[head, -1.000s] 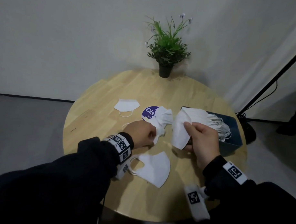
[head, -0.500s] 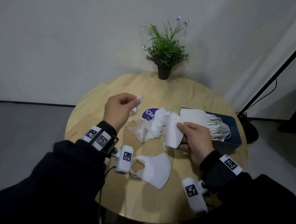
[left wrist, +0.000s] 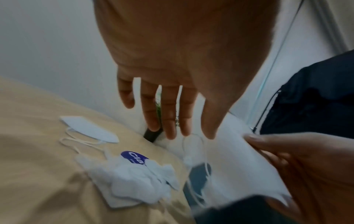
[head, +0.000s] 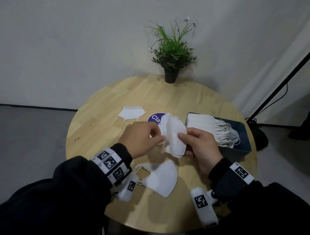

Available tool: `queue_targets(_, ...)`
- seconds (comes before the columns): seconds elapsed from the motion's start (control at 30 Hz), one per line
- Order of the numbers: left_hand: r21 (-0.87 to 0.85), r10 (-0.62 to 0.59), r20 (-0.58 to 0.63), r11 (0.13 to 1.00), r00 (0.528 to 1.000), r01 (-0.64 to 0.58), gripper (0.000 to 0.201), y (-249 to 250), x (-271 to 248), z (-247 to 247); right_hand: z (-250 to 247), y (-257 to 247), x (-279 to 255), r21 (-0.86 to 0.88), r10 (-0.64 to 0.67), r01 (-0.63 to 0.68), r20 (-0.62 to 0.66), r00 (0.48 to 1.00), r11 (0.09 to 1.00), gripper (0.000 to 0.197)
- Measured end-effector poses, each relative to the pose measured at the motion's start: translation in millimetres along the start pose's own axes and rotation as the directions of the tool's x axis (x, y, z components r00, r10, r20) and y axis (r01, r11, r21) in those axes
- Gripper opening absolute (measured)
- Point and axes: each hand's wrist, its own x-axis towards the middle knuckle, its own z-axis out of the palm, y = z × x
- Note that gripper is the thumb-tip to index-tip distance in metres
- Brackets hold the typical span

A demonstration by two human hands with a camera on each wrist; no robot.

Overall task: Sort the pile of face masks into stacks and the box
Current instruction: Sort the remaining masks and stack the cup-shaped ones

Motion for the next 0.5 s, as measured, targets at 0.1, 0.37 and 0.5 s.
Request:
queue_targets(0.1, -0.097, -0.114, -0.011, 0.989, 0.993, 0.113, 0.039, -9.9, 7.1, -11.9, -1.9, -0.6, -0.7, -0.015, -0.019, 0.020, 0.068, 0.998, 1.000, 0.019)
queue_targets(0.37, -0.586, -0.059, 0.146, 0.799, 0.988, 0.135, 0.020, -4.3, 15.8, -10.9, 1.9, -2.3, -9.3, -0.009, -0.035, 0.038, 0.205, 0.978, 0.999, 0.028)
queue_targets(0.5, -0.579, -0.113, 0.119, 0.799, 0.986, 0.162, 0.013, -3.2, 13.8, -15.5, 0.4, -0.4, -7.9, -0.043, -0.061, 0.066, 0.099, 0.993, 0.997, 0.009)
